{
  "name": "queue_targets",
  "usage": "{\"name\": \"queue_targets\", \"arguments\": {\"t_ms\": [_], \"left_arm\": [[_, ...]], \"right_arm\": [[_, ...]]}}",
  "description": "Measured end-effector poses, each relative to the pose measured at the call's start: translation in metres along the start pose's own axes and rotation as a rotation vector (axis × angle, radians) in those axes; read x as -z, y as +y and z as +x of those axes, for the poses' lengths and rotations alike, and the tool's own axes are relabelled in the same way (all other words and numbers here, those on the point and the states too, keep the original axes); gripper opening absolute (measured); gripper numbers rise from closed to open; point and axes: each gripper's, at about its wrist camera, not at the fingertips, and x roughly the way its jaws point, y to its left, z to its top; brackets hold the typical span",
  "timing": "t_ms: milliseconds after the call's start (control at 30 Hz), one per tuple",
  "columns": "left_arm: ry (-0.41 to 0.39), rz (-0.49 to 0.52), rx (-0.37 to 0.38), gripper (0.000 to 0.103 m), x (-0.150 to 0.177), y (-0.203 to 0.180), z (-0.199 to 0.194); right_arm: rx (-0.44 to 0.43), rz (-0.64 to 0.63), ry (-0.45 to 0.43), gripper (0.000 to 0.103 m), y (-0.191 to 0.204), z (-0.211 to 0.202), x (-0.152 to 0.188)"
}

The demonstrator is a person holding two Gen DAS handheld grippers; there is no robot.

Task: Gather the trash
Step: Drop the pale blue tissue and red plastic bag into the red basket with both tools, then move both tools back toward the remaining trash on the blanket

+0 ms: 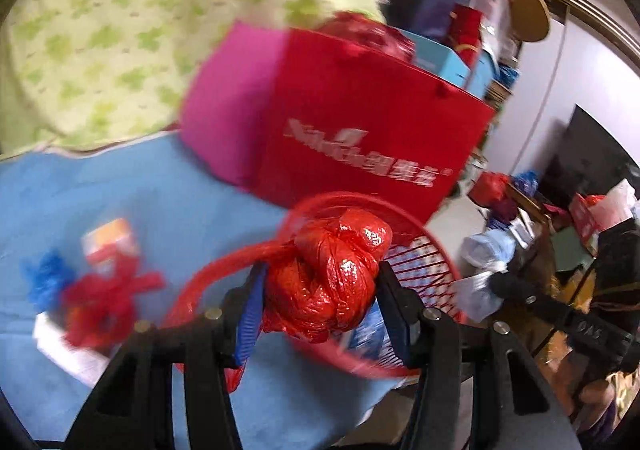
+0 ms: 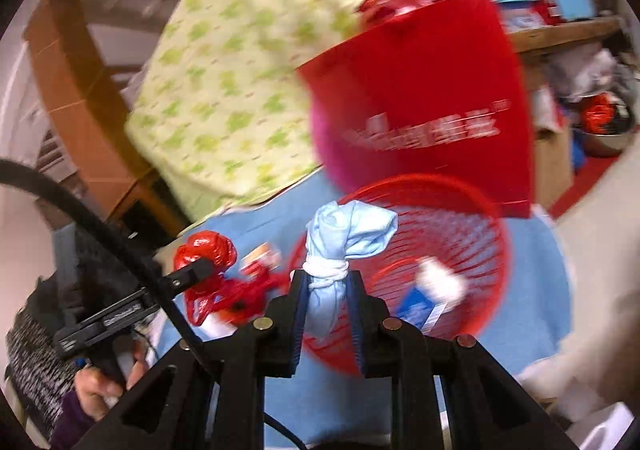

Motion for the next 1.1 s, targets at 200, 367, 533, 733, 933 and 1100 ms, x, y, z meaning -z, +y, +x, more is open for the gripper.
{"name": "queue_targets", "arguments": {"t_ms": [200,367,533,733,933,1100], "left_arm": [[0.048,-0.011,0.075,0.070,-0.009,-0.029,0.045],[0.064,-0.021,0.033,0.072,-0.003,-0.021,0.053],[0.022,0.010,-0.114,0.074,0.010,0.009,0.022],[-0.026,0.071,-0.430,0.075,0.051,0.063,-0.037],[-0.041,-0.019,-0.717,0.076,0.107,0.131,-0.099],[-0.017,-0.129,-0.831,0.077,0.137,0.166,-0.124]], "right_arm": [[0.050,0.116,-0.014,0.024,-0.058,0.009,-0.011],[0.043,0.161,0.015,0.024,-0.082,0.032,-0.013],[-0.006,0.185,0.017,0.024,-0.084,0.038,-0.010],[-0.088,0.062,-0.080,0.024,-0.038,0.016,-0.010],[-0.267,-0.132,-0.304,0.098,0.041,-0.024,0.000],[-0.368,-0.253,-0.286,0.099,0.115,-0.012,0.018]]}}
